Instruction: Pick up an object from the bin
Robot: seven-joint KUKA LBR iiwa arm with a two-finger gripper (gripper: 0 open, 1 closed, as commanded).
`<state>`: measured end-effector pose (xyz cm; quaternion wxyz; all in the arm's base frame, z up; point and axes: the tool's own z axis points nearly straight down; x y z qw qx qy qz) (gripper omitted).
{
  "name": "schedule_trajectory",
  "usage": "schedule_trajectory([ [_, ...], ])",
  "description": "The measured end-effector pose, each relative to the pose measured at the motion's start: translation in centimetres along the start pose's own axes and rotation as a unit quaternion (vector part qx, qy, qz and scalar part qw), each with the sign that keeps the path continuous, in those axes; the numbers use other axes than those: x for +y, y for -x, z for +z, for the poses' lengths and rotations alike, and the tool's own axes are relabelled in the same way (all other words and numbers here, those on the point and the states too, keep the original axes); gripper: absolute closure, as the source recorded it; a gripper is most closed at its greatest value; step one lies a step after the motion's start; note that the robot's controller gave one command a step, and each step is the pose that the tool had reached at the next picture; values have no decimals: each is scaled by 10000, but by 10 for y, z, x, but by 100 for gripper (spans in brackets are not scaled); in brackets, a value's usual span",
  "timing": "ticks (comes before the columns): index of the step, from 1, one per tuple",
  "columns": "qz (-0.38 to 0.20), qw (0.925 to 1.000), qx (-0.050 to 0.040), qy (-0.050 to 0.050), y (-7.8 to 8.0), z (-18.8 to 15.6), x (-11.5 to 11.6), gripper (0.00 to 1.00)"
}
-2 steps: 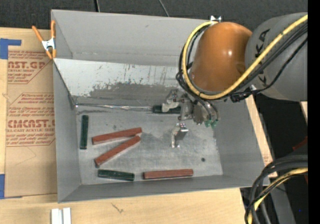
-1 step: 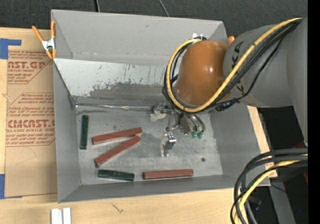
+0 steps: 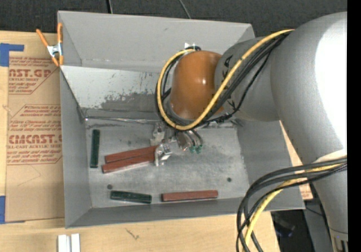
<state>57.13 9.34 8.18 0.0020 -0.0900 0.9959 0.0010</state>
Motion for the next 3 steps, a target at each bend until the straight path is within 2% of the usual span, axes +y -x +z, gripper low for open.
schedule_trajectory([
  [1,1,10000,0,1,0,0,0,100],
  [2,-36,10000,9,-9,-20,-137,-10,100],
  [3,-36,10000,11,-8,-20,-137,-10,100],
])
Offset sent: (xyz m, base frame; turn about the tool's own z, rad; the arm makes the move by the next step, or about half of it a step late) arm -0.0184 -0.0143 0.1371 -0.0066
